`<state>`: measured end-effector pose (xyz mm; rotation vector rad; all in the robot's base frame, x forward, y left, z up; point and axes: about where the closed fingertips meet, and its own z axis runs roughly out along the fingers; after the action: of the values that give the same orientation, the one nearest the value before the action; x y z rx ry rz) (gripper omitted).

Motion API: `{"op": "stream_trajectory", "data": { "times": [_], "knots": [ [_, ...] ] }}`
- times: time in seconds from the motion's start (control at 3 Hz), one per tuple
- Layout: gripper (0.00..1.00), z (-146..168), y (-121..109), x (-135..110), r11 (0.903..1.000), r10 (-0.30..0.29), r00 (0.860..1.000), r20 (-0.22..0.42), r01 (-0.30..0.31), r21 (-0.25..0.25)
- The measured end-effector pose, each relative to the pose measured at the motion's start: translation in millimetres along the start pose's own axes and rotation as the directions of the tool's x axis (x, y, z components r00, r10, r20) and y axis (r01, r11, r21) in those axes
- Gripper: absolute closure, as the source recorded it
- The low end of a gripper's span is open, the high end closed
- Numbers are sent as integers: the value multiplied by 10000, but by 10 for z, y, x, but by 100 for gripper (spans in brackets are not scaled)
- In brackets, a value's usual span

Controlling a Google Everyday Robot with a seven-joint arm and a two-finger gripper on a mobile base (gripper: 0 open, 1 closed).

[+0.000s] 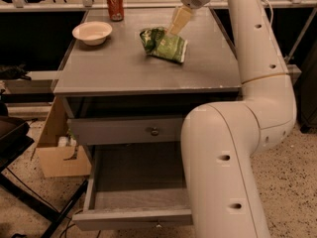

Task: Pick green jalapeno chip bag from middle drawer and place on counter

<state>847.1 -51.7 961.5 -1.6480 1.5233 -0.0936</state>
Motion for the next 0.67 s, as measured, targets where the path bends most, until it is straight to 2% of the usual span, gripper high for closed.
{"op": "stream_trajectory", "data": {
  "times": [0.33, 0.67],
  "knots": [
    [0, -270, -204, -138, 9970, 48, 9977, 682, -100, 764],
    [0, -703, -516, -287, 9802, -46, 9918, 1280, -208, 1969]
  ]
}}
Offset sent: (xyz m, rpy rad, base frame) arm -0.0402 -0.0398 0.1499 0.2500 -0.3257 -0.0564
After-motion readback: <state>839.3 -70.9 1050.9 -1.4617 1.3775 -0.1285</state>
